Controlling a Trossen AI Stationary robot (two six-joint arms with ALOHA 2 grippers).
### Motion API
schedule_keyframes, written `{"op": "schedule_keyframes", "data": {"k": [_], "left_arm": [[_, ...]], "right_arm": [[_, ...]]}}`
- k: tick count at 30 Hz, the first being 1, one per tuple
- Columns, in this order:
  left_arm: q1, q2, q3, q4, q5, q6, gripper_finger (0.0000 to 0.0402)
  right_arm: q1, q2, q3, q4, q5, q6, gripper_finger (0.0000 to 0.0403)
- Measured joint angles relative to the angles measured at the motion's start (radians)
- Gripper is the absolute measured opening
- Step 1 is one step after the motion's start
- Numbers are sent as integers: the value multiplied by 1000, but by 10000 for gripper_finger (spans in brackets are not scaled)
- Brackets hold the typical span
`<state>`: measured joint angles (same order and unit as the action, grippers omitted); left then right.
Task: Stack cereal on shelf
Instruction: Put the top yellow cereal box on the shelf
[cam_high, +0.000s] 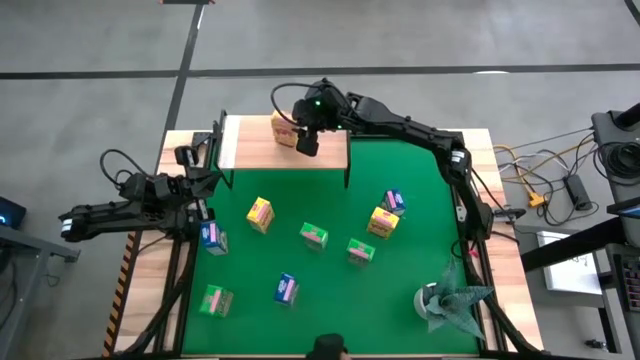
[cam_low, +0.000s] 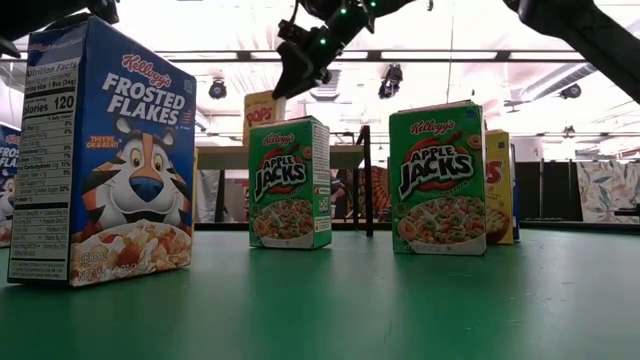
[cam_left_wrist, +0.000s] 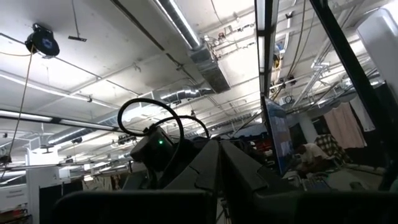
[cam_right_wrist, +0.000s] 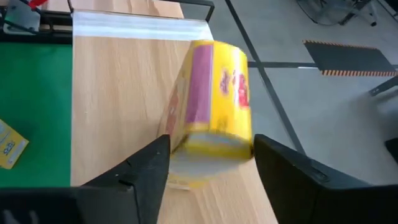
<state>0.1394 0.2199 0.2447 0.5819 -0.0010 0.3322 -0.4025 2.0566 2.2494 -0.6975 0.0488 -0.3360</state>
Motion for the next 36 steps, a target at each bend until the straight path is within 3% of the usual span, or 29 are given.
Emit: {"op": "schedule_keyframes", "data": {"k": [8,18,27,36], "left_arm": [[0,0,0,11,0,10,0],[0,0,0,0,-17,49,0],[0,0,0,0,-17,29,0],[0,0,0,-21,-18,1,0]], "right_arm": [[-4,-21,24,2,4,22,244],[84,-102,7,4,56,10,198],[189,-123,-149,10,91,19,133],[233,-229,-415,176,94,76,80]]}}
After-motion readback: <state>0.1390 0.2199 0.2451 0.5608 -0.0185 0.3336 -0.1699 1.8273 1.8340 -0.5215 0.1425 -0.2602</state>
